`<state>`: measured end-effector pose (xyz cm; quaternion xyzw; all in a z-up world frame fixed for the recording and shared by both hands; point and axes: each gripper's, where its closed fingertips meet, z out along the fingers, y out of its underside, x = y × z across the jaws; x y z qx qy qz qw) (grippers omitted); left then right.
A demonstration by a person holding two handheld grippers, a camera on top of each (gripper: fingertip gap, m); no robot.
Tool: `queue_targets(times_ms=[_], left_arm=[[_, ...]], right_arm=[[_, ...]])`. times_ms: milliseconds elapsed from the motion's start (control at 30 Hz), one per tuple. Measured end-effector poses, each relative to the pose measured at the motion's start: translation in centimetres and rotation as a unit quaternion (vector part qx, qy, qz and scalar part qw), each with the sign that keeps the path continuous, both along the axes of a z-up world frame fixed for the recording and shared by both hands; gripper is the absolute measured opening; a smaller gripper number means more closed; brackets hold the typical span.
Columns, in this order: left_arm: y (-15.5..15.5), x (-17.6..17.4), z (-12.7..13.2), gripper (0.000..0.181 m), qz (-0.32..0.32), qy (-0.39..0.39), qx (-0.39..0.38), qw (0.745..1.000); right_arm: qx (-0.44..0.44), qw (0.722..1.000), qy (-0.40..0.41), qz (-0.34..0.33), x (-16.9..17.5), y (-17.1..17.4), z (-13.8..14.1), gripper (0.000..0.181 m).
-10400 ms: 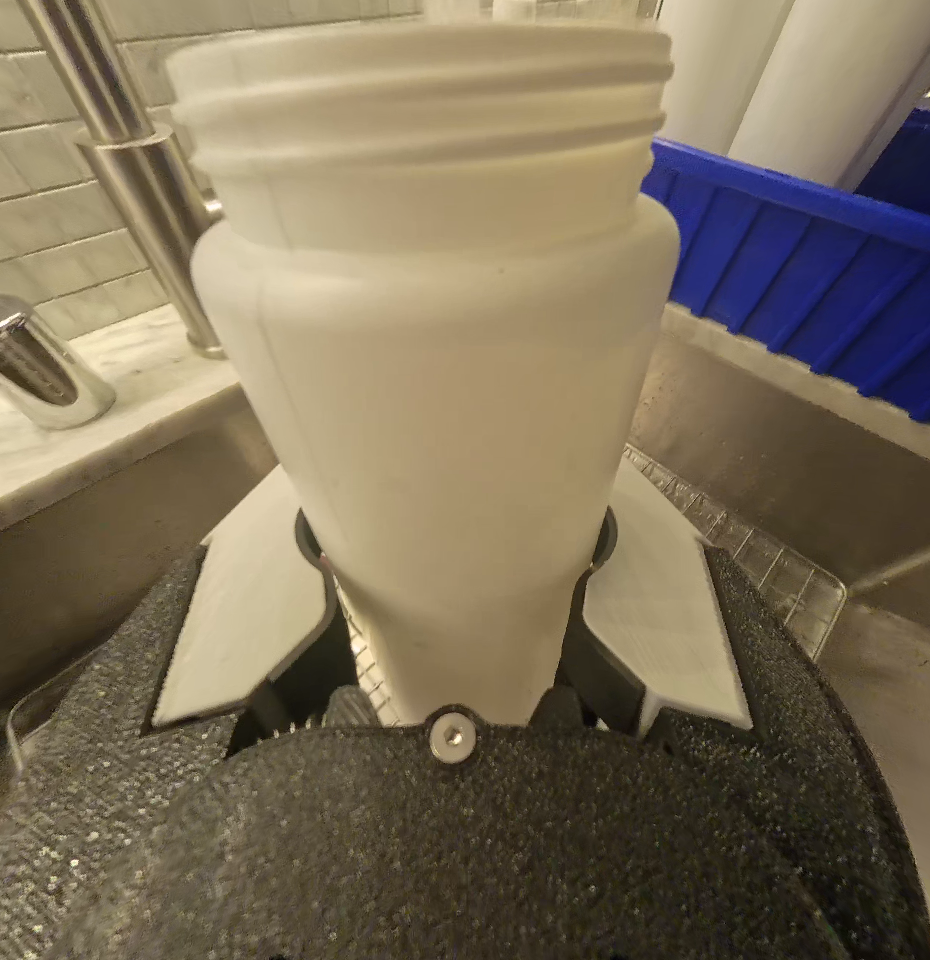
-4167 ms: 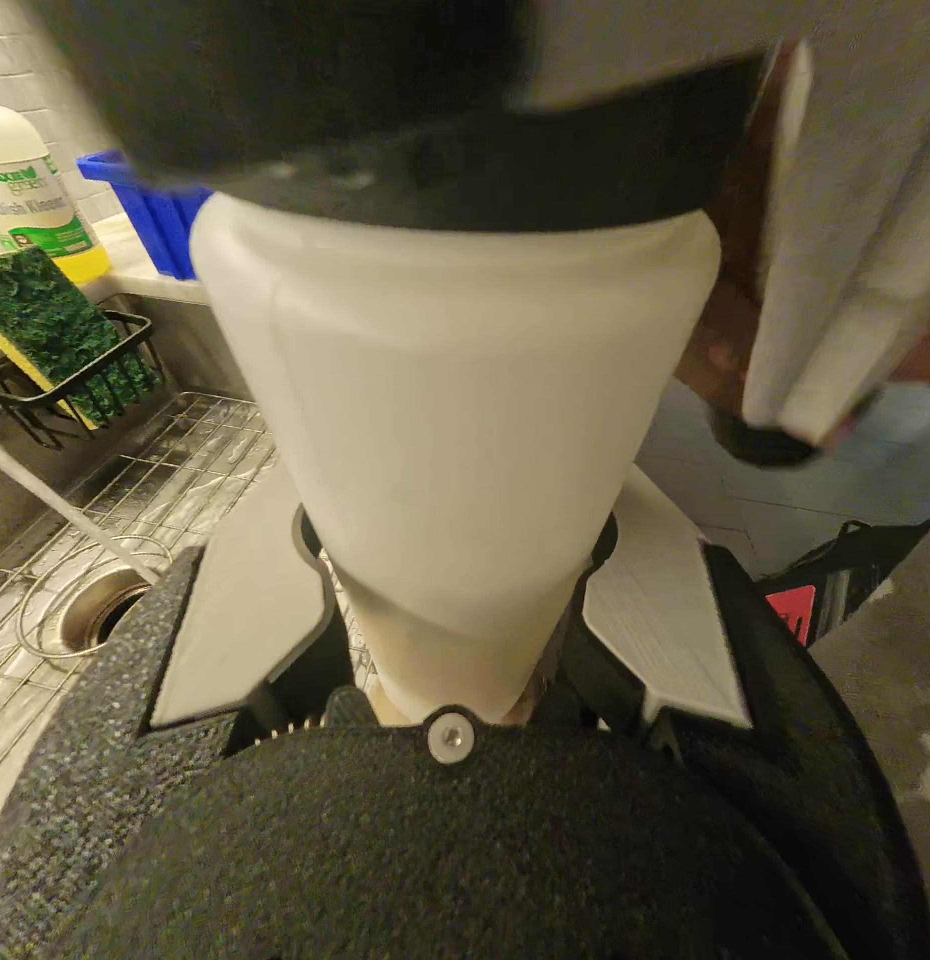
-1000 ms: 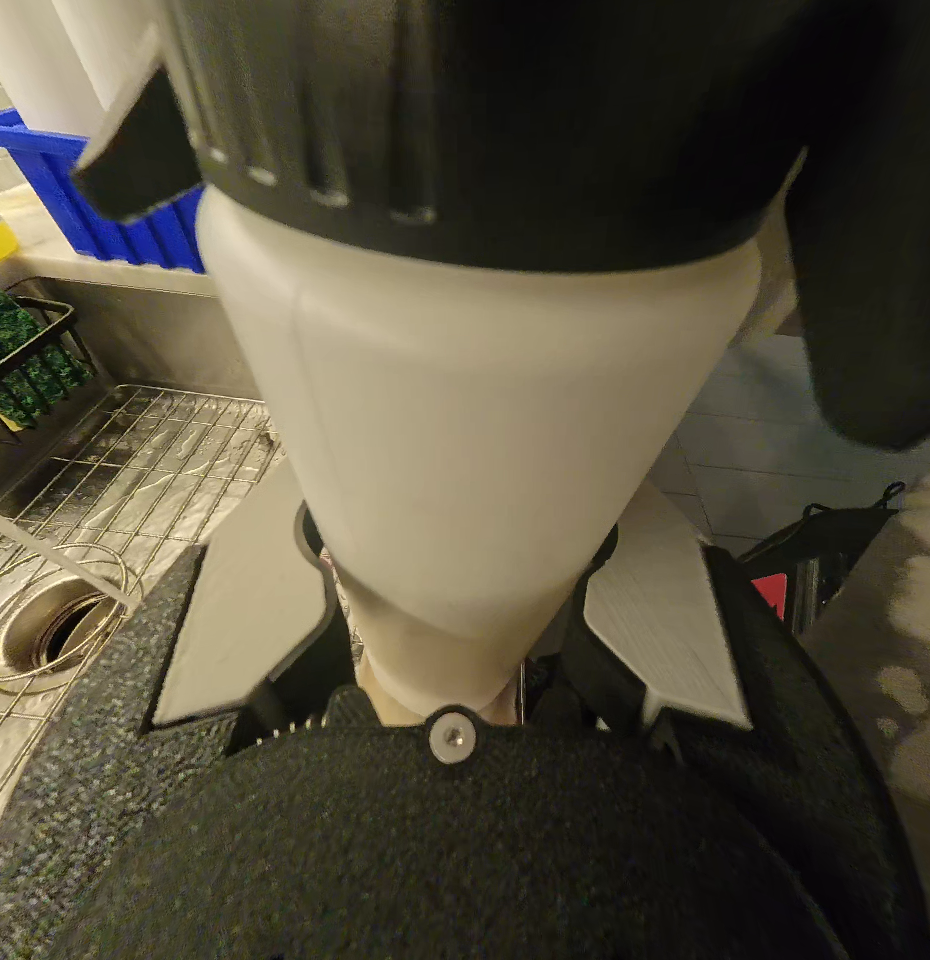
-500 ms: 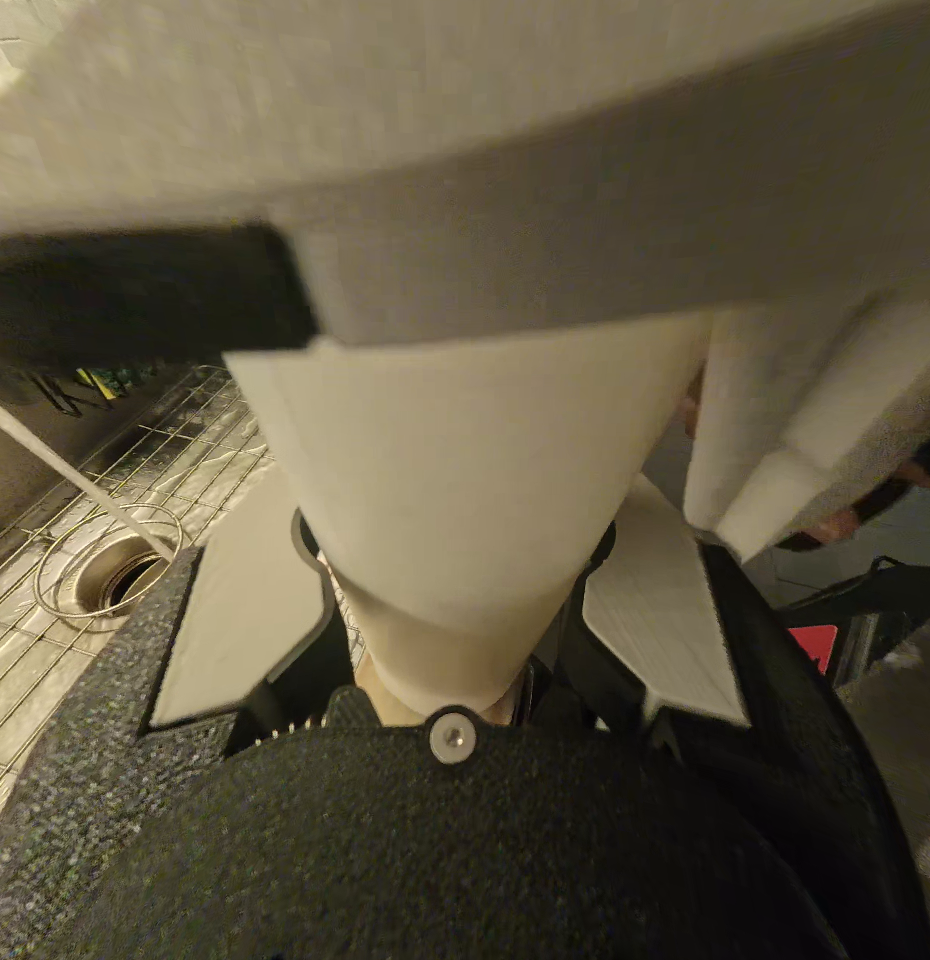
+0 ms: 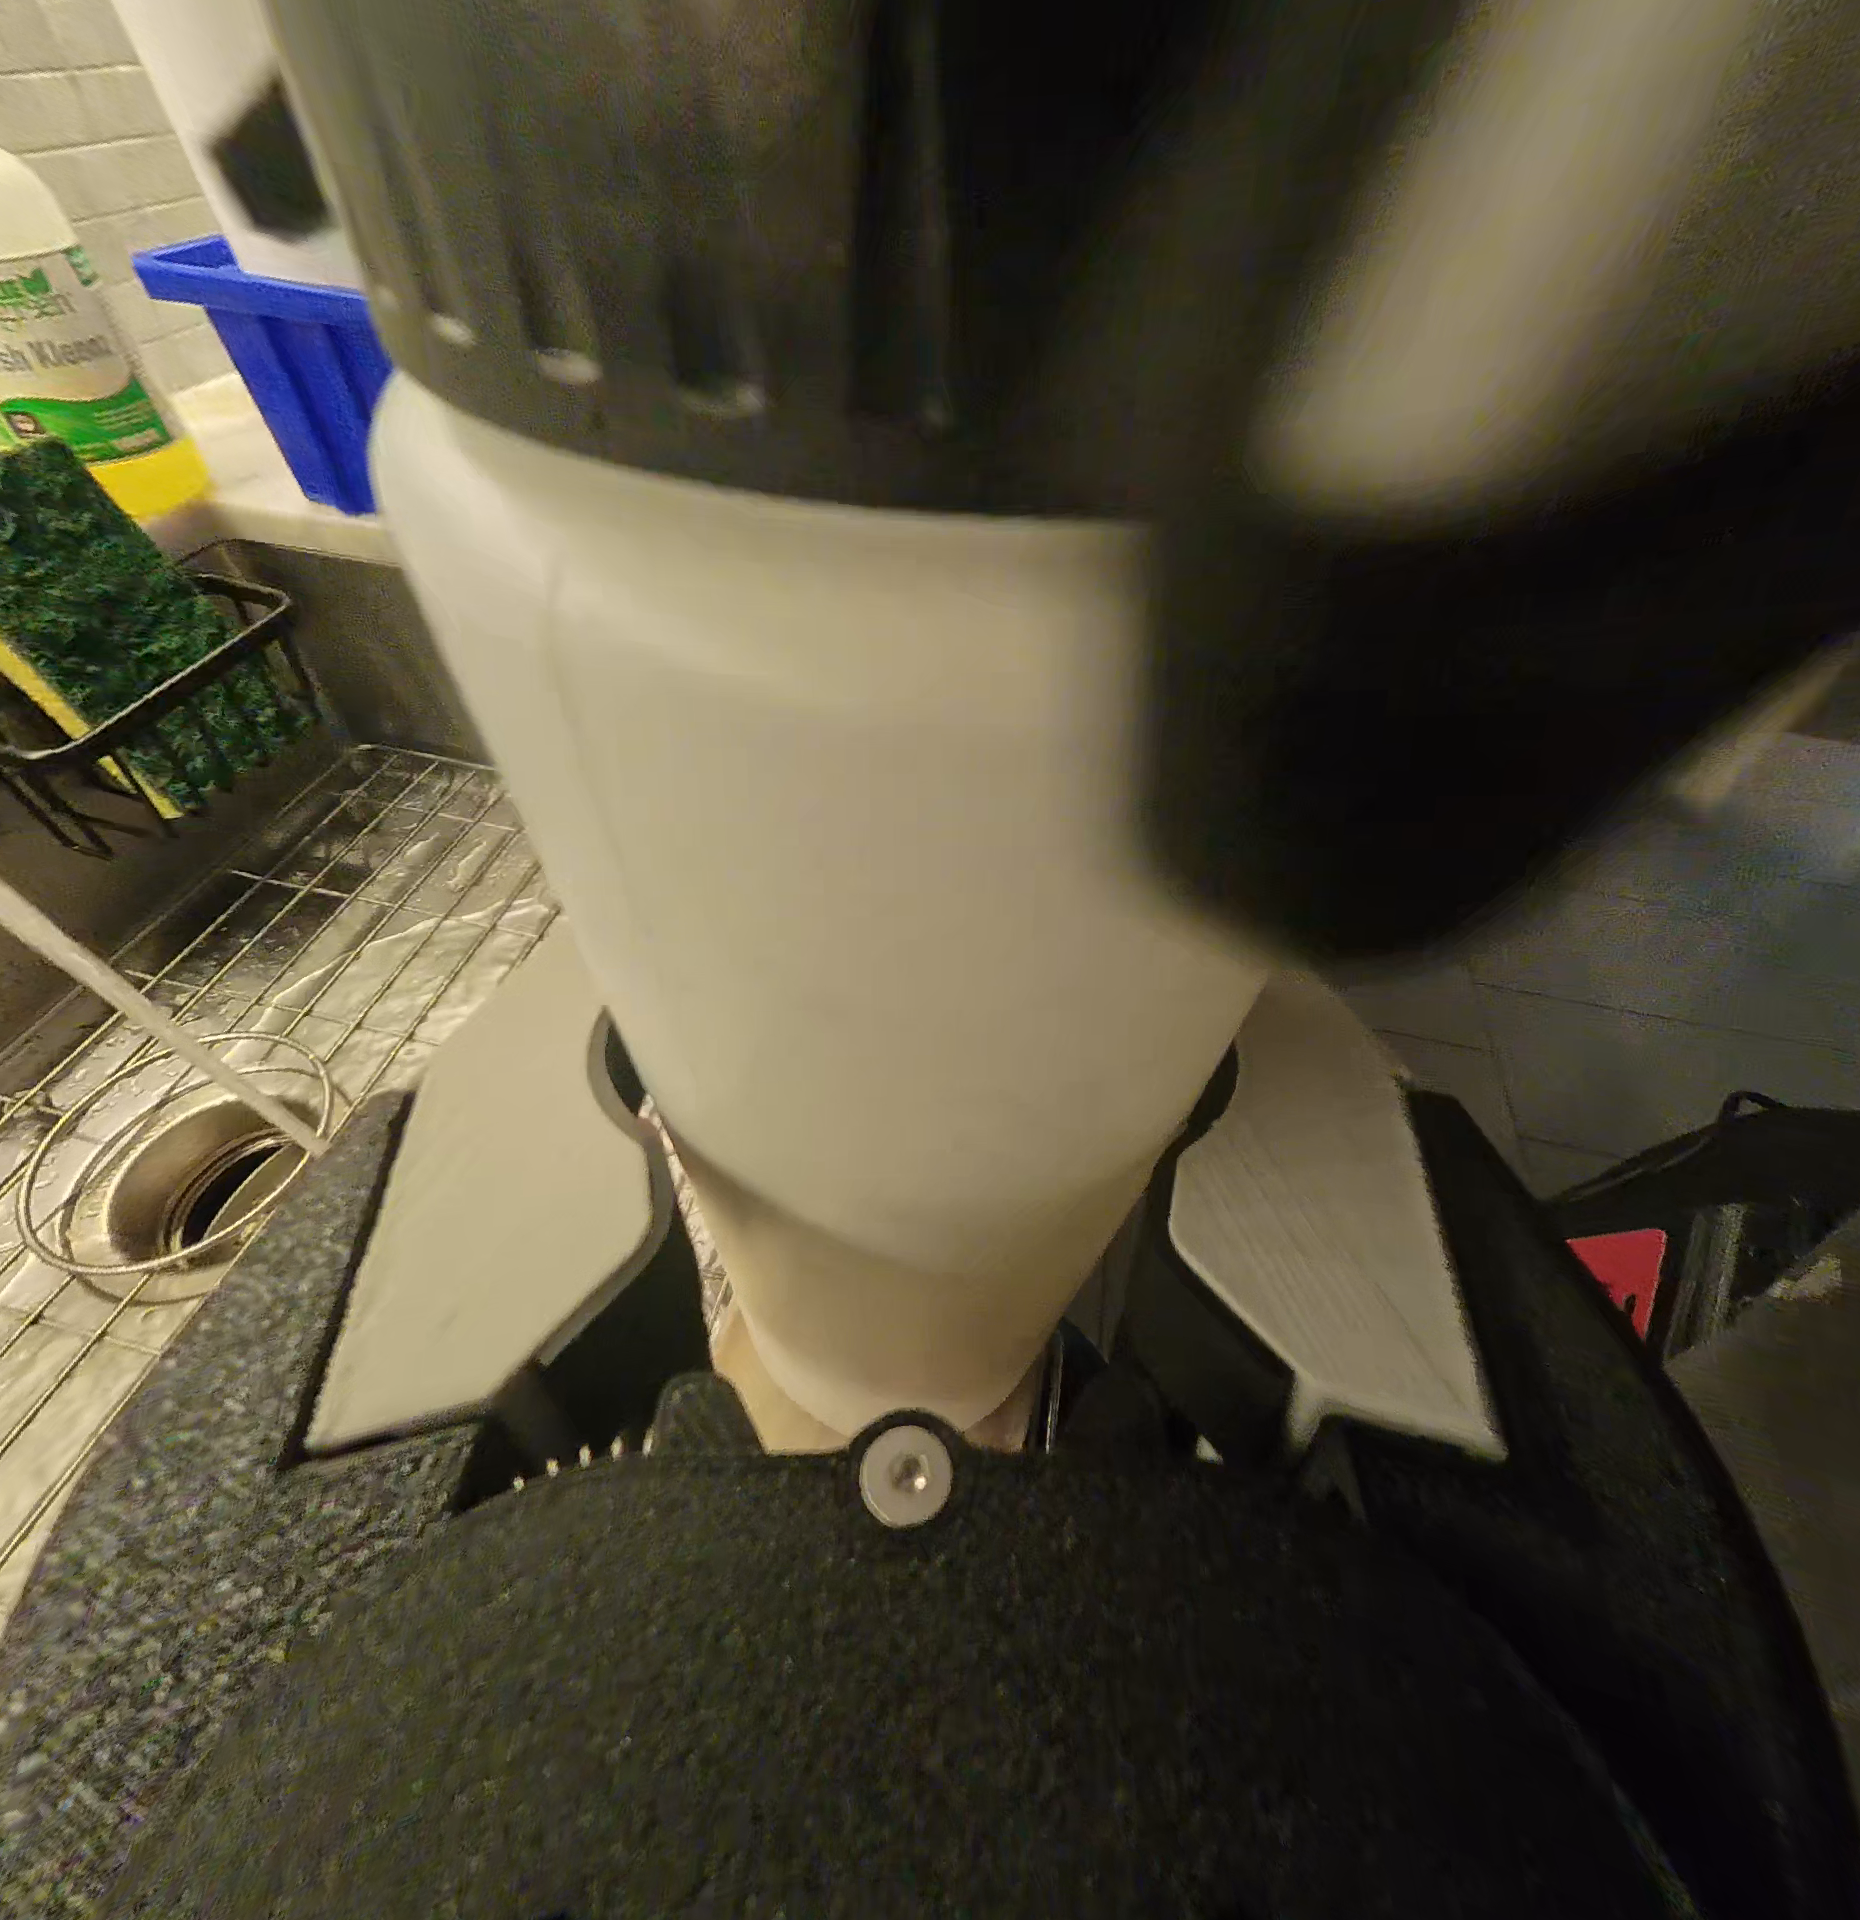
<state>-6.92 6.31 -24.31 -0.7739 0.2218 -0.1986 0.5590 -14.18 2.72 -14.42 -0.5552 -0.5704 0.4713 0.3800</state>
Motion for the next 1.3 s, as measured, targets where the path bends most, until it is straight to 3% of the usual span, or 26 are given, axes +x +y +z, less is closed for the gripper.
queue_targets(times_ms=[100,167,367,700,833,1033,1167,1300], left_arm=[[-0.1,0.1,0.0,0.104,-0.013,0.000,-0.001,1.000],[-0.2,0.1,-0.1,0.102,-0.016,0.002,-0.003,1.000],[-0.1,0.1,0.0,0.102,-0.016,-0.004,0.001,1.000],[0.3,0.2,-0.1,0.107,-0.011,-0.005,-0.015,1.000],[1.0,0.7,1.3,0.105,-0.002,-0.022,-0.012,1.000],[3.8,-0.5,5.5,0.113,0.065,-0.044,0.027,0.997],[5.5,-2.8,7.0,0.113,0.134,-0.041,0.042,0.989],[6.6,-5.2,6.8,0.106,0.201,-0.041,0.036,0.978]], right_arm=[[0.014,0.995,-0.023,0.100,0.0,-1.1,0.0,0.082],[0.018,0.992,-0.026,0.118,-0.1,-1.4,-0.1,0.085],[0.037,0.997,-0.017,0.067,0.0,-1.0,-1.7,0.094],[0.009,1.000,0.018,0.016,-0.2,0.2,-1.1,0.088],[-0.039,0.998,0.045,0.002,0.9,2.0,0.7,0.088],[-0.058,0.993,0.086,-0.060,6.0,10.1,7.3,0.088],[-0.014,0.989,0.067,-0.131,10.8,19.5,11.4,0.088],[0.062,0.976,0.018,-0.210,15.0,30.4,11.9,0.087]])
